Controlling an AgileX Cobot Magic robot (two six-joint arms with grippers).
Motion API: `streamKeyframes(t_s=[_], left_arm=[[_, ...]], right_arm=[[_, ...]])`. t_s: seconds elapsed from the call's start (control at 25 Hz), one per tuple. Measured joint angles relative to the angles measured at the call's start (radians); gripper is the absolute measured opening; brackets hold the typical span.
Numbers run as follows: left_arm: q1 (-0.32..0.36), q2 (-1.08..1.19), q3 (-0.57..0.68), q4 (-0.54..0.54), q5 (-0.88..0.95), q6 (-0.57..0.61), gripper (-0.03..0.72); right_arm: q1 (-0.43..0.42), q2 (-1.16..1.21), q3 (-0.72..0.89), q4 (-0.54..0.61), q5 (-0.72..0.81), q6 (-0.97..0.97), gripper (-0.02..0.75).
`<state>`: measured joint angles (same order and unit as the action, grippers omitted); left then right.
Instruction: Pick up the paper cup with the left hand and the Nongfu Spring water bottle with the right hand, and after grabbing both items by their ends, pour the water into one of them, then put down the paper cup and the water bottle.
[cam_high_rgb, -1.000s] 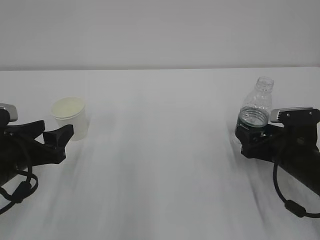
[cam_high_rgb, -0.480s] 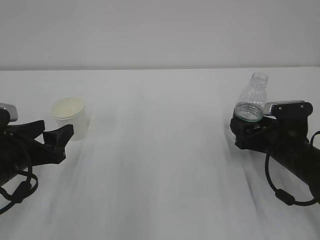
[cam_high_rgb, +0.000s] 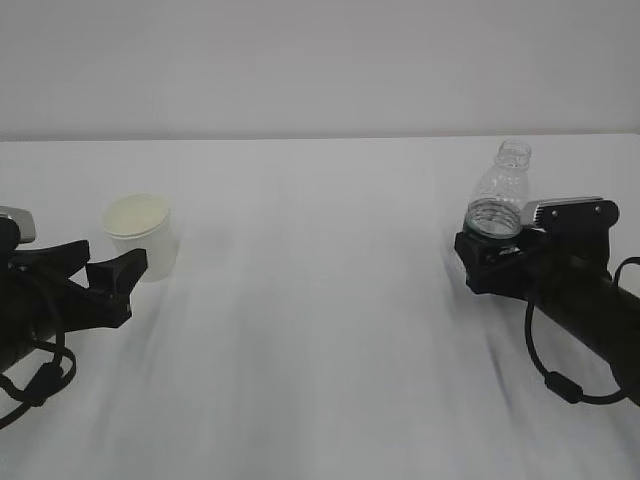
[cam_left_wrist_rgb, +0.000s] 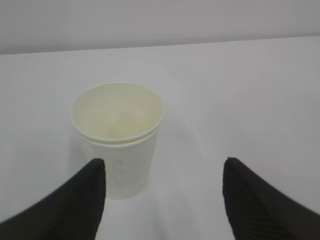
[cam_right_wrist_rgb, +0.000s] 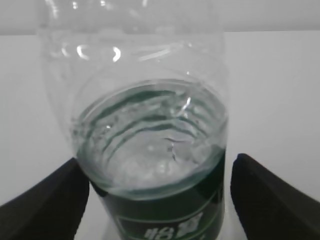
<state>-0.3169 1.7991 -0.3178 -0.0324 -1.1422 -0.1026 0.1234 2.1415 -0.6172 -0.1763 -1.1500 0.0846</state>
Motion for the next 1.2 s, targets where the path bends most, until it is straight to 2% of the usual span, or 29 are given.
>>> streamKeyframes(t_s=[1.2], left_arm=[[0.000,0.000,0.000,0.001,-0.002,0.002,0.513]], right_arm=[[0.000,0.001,-0.070,0.007,0.000,-0.008,0.669]])
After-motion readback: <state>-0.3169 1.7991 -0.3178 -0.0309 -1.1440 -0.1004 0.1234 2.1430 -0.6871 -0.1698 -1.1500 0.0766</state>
